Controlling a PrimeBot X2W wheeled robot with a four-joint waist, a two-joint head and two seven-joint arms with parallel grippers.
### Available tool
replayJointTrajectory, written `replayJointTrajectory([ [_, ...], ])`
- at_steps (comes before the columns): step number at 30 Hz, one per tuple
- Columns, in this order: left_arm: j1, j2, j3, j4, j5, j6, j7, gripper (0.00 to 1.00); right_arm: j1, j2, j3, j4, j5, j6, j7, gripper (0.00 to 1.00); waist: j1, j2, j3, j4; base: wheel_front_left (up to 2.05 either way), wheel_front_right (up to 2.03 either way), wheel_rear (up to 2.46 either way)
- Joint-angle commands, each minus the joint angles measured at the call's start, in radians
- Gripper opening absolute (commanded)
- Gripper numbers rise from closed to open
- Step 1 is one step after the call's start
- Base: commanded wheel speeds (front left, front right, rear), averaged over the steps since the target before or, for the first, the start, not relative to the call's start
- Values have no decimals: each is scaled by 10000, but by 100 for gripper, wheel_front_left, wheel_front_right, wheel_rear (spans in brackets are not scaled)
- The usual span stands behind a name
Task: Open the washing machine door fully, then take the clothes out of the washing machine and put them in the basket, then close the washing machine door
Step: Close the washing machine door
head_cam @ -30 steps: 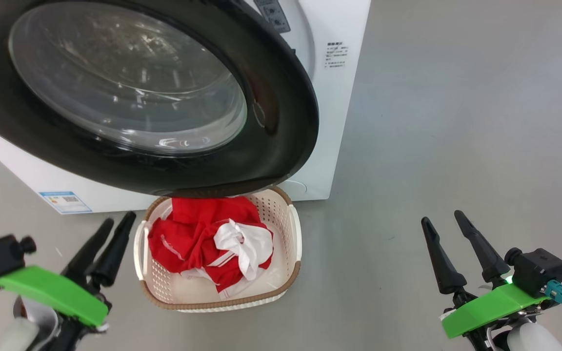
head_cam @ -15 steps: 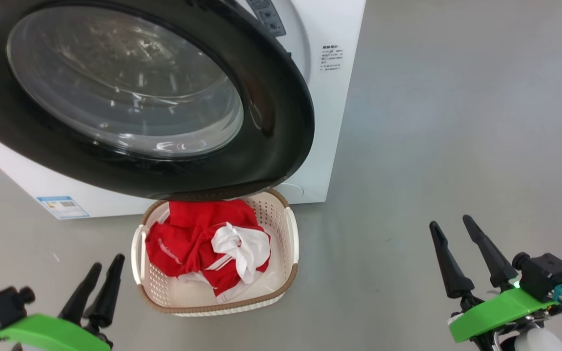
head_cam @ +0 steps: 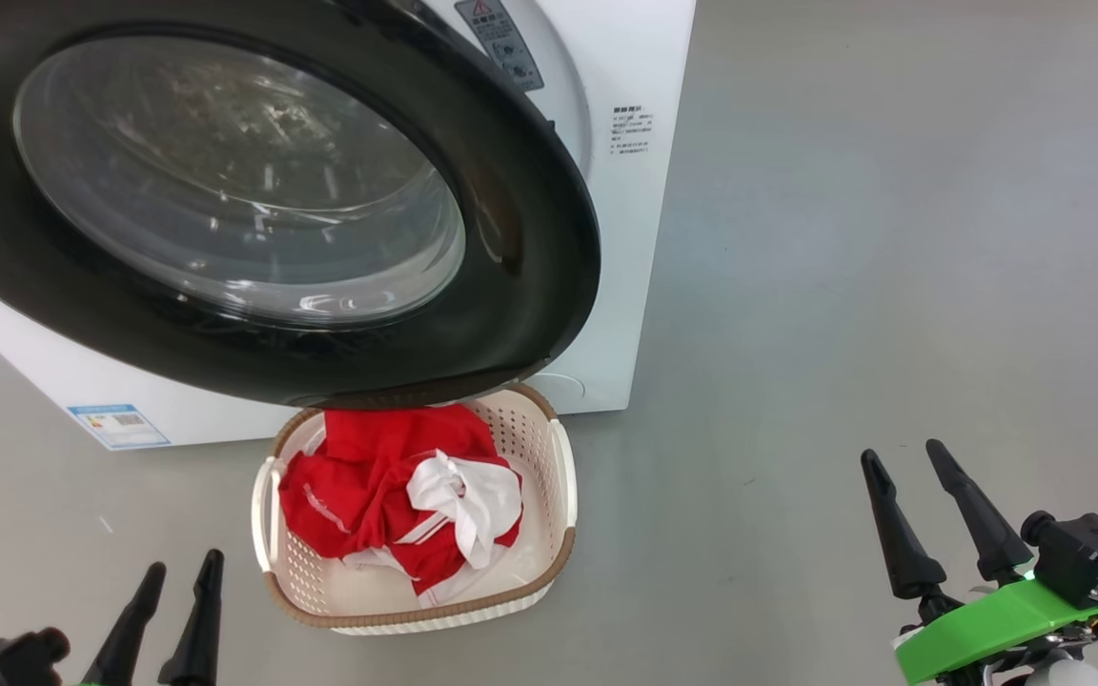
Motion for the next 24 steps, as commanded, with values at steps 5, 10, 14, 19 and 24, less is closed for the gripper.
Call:
replayJointTrajectory([
  [5,321,-493,1504,-554,2228,-58,-119,100,69,-162,7,-278,-96,48,-63,100,0,0,-39,4,0,0,0],
  [10,662,-1212,2283,-986,3641,-58,-120,100,112,-147,-83,-291,-96,48,-63,100,0,0,-83,14,0,0,0],
  [14,856,-1639,2600,-1332,4571,-58,-120,100,148,-123,-127,-301,-71,48,-63,100,0,0,-141,13,0,0,0],
  [19,1125,-2050,2875,-1869,5719,-58,-120,100,239,-132,-125,-297,-78,48,-63,100,0,0,-268,-14,0,0,0],
  [24,1316,-2342,3148,-2321,6354,-58,-120,100,331,-144,-168,-332,-92,48,-63,100,0,0,-357,-24,0,0,0],
])
